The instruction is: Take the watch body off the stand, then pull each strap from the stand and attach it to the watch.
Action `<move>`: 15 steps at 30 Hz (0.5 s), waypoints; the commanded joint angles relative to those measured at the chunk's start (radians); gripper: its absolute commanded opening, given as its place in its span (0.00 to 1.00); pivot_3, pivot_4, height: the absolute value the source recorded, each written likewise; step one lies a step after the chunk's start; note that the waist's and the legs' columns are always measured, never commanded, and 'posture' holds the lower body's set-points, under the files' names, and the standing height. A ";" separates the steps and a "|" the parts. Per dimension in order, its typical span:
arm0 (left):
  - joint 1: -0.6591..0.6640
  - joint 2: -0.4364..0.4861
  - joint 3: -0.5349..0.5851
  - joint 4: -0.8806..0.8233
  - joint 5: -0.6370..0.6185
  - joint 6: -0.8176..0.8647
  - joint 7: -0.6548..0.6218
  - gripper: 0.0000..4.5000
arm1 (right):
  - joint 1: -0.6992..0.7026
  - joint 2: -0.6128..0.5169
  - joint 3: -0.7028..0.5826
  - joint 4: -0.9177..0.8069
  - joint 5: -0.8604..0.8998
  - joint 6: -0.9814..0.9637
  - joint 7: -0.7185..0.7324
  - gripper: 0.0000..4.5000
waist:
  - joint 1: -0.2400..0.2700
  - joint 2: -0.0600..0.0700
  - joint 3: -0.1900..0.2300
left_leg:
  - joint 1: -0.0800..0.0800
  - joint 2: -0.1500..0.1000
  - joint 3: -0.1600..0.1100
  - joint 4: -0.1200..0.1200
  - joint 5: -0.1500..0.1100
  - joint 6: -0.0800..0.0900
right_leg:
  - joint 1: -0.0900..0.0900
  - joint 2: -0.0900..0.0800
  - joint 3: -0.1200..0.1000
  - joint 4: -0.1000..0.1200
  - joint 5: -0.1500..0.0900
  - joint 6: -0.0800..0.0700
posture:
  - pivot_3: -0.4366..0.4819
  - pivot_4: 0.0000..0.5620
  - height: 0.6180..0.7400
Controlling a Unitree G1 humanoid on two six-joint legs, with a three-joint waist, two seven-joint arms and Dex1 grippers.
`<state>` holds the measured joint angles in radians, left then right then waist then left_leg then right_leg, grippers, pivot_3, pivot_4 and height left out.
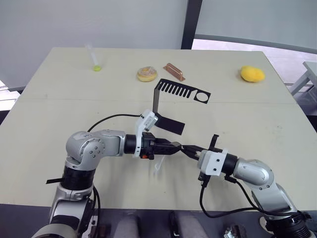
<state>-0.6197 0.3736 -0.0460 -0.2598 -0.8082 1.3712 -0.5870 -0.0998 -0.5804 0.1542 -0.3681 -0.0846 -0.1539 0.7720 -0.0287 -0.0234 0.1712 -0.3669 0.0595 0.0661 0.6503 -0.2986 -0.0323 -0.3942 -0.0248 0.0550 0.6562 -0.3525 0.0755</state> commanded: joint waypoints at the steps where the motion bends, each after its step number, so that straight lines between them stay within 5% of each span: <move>1: -0.003 -0.007 -0.046 -0.045 -0.040 -0.006 -0.051 0.35 | -0.003 0.019 0.019 -0.081 0.059 -0.015 0.003 0.14 | 0.000 0.000 0.000 | 0.000 0.000 0.000 0.000 0.000 0.000 | 0.000 0.000 0.000 0.000 0.000 0.000 | 0.48 0.27 1.00; 5: 0.023 0.058 -0.020 -0.059 -0.049 -0.064 -0.128 0.35 | 0.050 -0.034 -0.042 -0.103 0.075 -0.024 0.013 0.50 | 0.000 0.000 0.000 | 0.000 0.000 0.000 0.000 0.000 0.000 | 0.000 0.000 0.000 0.000 0.000 0.000 | 0.48 0.27 1.00; 9: 0.111 0.209 0.022 -0.079 -0.025 -0.276 -0.357 0.35 | 0.190 -0.116 -0.181 -0.158 0.235 -0.029 0.068 0.95 | -0.002 0.000 0.000 | 0.000 0.000 0.000 -0.002 0.000 -0.001 | 0.000 0.000 0.000 -0.001 0.000 0.000 | 0.48 0.27 1.00; 15: 0.303 0.301 0.017 0.019 0.315 -1.230 -0.774 0.35 | 0.385 -0.142 -0.437 -0.253 0.487 0.050 0.073 0.99 | 0.004 0.001 0.001 | 0.001 0.001 0.002 -0.003 0.000 -0.001 | 0.001 -0.001 0.000 -0.003 0.000 -0.001 | 0.48 0.27 1.00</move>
<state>-0.3301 0.6739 -0.0542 -0.2724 -0.5562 0.3594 -1.2792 0.2622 -0.7212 -0.2010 -0.5678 0.3269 -0.1070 0.8368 -0.0247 -0.0224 0.1721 -0.3660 0.0606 0.0680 0.6477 -0.2994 -0.0322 -0.3918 -0.0259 0.0545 0.6522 -0.3529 0.0745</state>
